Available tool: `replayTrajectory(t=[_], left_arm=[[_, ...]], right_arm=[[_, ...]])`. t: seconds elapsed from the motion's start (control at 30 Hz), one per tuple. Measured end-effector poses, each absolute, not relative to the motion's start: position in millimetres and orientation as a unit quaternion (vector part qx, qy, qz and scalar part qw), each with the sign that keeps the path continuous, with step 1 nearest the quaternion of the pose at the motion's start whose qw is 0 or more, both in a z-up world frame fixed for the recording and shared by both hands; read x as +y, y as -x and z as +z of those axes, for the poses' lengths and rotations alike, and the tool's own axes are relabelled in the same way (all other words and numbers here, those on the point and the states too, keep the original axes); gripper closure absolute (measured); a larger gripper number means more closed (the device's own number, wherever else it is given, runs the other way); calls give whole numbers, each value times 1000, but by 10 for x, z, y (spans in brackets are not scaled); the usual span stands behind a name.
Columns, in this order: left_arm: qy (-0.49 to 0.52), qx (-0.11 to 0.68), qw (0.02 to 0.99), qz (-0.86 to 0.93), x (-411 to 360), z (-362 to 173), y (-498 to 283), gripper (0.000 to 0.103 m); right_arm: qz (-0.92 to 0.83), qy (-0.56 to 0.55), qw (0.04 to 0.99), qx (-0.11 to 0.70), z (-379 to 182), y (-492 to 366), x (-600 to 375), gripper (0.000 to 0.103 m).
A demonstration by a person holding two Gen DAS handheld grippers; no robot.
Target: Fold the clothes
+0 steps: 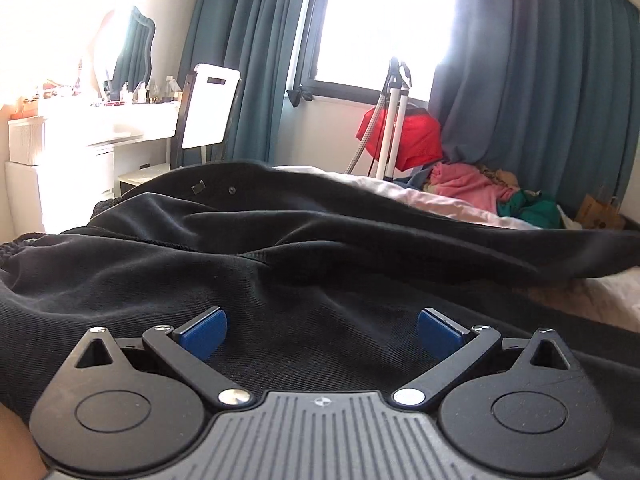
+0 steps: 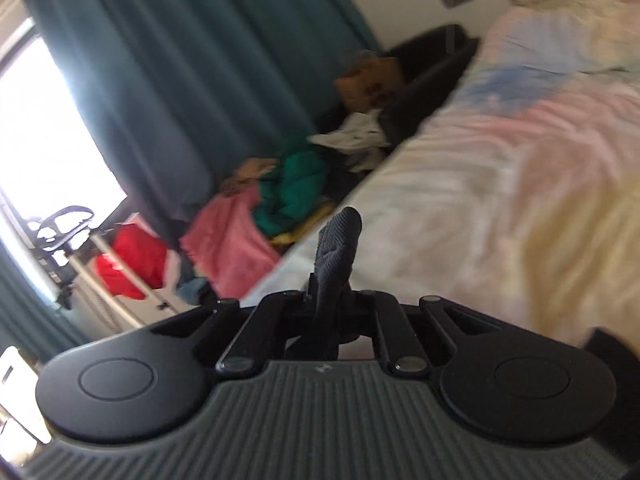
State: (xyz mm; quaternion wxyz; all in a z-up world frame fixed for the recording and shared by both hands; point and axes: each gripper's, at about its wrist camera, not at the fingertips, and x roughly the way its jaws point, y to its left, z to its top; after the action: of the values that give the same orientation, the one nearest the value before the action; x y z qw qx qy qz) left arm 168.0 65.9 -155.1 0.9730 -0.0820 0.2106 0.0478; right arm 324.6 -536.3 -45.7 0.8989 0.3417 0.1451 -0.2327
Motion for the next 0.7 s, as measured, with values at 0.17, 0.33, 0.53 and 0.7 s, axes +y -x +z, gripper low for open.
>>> replayTrajectory(t=[0.17, 0.33, 0.53, 0.7], left_arm=[[84, 207, 974, 49, 699, -1467, -1524, 0], [76, 212, 973, 47, 664, -1445, -1526, 0], [82, 239, 967, 25, 605, -1542, -1596, 0], [71, 246, 967, 16, 559, -1599, -1616, 0]], right_arm=[[-263, -383, 856, 229, -1108, -2985, -5616, 94], [-244, -333, 882, 228, -740, -3239, -5525, 94], [-206, -239, 938, 147, 208, -3593, -5379, 94], [-212, -229, 939, 146, -189, -3300, -5619, 94]])
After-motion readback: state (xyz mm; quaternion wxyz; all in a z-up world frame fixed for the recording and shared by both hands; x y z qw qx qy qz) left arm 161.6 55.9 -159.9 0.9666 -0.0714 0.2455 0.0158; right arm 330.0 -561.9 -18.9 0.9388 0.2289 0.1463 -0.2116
